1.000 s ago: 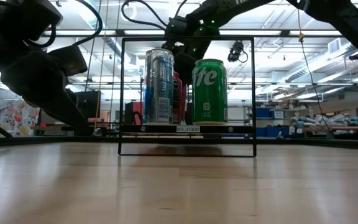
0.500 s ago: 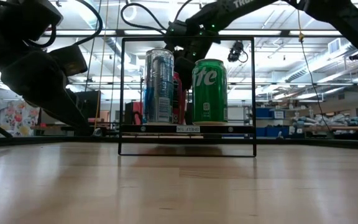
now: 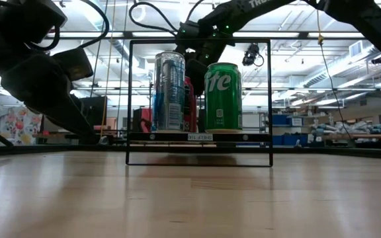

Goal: Place canned beverage on shelf
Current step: Put the red soda can on the shelf

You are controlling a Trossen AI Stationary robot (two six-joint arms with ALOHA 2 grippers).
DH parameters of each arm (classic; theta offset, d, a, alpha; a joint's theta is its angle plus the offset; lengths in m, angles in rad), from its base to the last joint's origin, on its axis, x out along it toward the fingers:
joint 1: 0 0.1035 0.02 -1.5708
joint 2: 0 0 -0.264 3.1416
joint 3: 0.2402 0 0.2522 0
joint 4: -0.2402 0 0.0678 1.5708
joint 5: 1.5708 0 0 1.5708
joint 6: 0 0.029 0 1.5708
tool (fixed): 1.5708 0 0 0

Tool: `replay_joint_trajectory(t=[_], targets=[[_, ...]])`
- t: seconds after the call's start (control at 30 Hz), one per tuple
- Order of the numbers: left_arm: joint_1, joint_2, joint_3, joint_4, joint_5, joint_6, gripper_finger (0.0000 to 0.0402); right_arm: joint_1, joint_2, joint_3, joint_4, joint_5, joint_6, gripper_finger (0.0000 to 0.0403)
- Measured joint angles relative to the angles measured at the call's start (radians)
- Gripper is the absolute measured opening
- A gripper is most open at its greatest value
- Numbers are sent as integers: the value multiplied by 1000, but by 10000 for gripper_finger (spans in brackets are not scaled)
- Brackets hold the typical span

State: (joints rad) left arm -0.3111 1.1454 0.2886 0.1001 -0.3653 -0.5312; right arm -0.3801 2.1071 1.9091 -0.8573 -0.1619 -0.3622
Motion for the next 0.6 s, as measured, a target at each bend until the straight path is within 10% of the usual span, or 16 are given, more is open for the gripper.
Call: replay_joint_trajectory(t=[0.6], targets=[[0,0,0,0,0,-26,389,11,0,115,-147,55,-6,355]])
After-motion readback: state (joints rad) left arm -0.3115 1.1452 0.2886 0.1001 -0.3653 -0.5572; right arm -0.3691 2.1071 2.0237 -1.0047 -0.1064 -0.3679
